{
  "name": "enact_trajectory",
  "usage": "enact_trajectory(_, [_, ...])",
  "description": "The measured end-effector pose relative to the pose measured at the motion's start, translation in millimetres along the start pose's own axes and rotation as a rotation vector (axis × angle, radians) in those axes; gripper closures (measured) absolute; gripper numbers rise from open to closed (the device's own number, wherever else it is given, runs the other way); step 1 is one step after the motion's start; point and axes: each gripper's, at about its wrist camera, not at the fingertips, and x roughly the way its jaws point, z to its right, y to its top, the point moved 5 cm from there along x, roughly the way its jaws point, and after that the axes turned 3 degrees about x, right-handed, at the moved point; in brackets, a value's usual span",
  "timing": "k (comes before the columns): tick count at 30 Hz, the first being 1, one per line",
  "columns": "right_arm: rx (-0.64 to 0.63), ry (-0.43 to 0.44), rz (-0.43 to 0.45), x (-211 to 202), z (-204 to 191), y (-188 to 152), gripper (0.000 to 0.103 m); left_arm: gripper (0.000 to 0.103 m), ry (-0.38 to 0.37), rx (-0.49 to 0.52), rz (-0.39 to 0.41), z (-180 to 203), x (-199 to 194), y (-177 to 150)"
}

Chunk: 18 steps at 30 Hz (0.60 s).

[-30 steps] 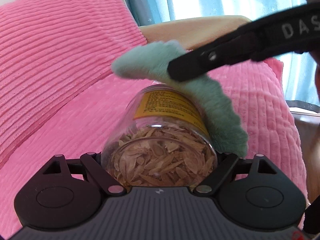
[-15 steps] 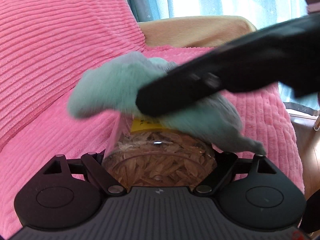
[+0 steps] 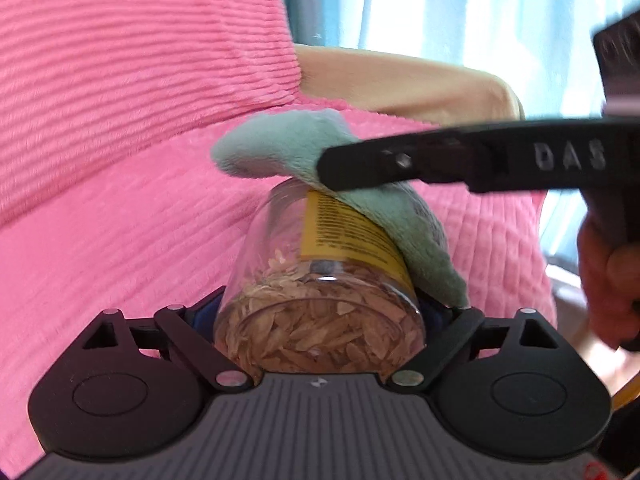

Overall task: Clean container
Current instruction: 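Wipe the jar's side with the cloth in the right gripper while the left gripper holds the jar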

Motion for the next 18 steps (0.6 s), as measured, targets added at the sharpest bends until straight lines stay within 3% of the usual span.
enact_trajectory(3, [-0.008,-0.025,0.008,-0.4,-0.3,1.2,0.098,0.017,-0.013,0.016,0.005,1.8,-0.8,2.7])
enact_trajectory(9, [0.009,-0.08,0.024,-1.7,8.4,4.5,0.098,0.018,0.073,0.295,0.033,24.0,4.5,-0.7])
enact_trajectory(18, [-0.018,-0.018,-0.002,-3.9,-6.0,0.4,0.096,0.018,0.053,0.272,0.028,20.1,5.7,-3.3])
